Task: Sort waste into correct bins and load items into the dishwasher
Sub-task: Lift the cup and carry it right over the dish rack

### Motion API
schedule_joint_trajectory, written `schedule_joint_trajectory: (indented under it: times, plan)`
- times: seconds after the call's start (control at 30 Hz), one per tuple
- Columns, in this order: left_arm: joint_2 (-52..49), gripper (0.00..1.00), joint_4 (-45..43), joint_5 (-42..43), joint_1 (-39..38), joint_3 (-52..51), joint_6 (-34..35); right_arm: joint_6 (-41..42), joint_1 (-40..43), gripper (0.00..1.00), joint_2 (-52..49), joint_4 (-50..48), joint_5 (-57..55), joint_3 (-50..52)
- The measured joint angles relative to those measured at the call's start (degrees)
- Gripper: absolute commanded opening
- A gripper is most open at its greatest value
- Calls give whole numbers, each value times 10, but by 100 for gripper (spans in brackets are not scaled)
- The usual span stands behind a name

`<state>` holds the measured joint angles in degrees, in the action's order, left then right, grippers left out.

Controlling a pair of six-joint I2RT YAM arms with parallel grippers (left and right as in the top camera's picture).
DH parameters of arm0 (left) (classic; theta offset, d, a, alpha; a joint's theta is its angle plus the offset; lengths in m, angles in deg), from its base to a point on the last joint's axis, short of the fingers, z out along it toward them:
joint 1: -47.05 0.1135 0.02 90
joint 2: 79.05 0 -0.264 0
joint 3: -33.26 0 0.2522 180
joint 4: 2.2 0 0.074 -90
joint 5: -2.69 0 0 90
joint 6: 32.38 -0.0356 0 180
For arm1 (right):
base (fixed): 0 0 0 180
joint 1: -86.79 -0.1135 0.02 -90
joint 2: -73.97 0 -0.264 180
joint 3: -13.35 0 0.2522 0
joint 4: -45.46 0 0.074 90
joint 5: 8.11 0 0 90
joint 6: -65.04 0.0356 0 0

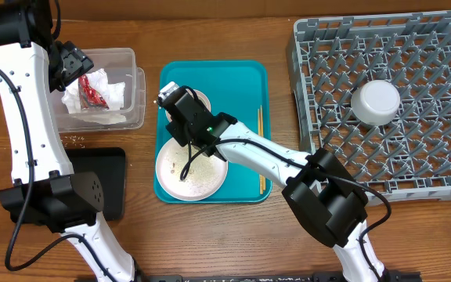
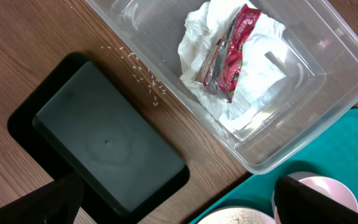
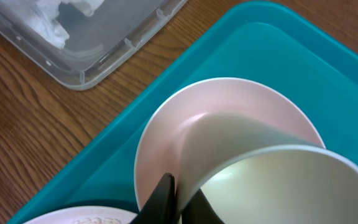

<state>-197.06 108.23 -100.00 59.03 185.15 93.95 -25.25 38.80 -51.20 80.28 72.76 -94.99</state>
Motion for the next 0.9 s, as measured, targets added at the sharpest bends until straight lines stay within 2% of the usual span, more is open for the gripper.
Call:
schedule_joint_trajectory:
  times: [0.33, 0.53, 0.67, 0.9]
  plan:
    - [0, 100, 0, 0, 0, 0, 0, 46, 12, 4, 8, 112, -1, -85]
    - [0, 100, 0, 0, 0, 0, 0, 80, 59, 4, 75, 188, 1, -128]
    - [0, 100, 0, 0, 0, 0, 0, 108, 128, 4, 155, 241, 7, -138]
    - [0, 100, 0, 0, 0, 0, 0, 143, 346, 4, 252, 348, 121, -153]
